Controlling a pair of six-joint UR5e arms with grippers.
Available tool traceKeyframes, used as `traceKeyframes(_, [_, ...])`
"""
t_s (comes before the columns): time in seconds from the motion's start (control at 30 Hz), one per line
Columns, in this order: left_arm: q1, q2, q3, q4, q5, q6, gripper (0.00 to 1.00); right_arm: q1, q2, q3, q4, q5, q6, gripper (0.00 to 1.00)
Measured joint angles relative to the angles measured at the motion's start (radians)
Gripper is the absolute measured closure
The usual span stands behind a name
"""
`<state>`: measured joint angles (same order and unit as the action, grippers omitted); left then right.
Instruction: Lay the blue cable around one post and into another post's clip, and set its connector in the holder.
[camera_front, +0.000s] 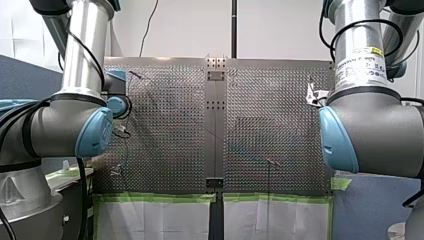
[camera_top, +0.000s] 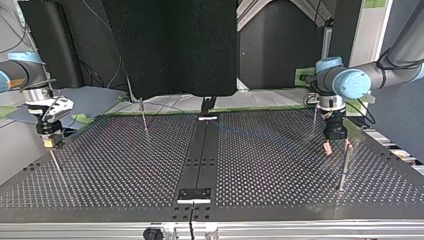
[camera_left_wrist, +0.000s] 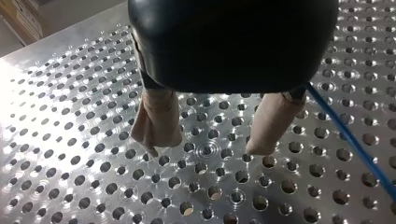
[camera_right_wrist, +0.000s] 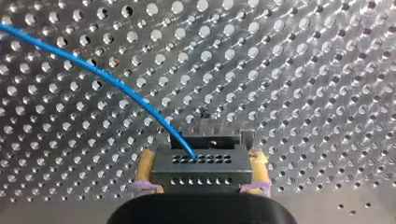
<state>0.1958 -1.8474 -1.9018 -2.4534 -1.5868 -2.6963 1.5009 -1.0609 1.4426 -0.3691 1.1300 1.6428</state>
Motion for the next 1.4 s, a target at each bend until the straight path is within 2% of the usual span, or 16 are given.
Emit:
traceKeyframes(0.23, [0.0, 0.0, 0.0, 0.0, 0.0, 0.001, 0.0, -0.001, 0.0, 0.0, -0.003, -0.003, -0.009, 1.0])
traceKeyframes(0.6, [0.0, 0.0, 0.0, 0.0, 0.0, 0.001, 0.0, 0.005, 0.001, 0.0, -0.011, -0.018, -0.01, 1.0])
traceKeyframes(1.0, [0.0, 0.0, 0.0, 0.0, 0.0, 0.001, 0.0, 0.003, 0.001, 0.0, -0.021, -0.025, -0.006, 1.0])
traceKeyframes(1.4, [0.0, 0.0, 0.0, 0.0, 0.002, 0.001, 0.0, 0.001, 0.003, 0.0, -0.038, -0.032, 0.006, 1.0])
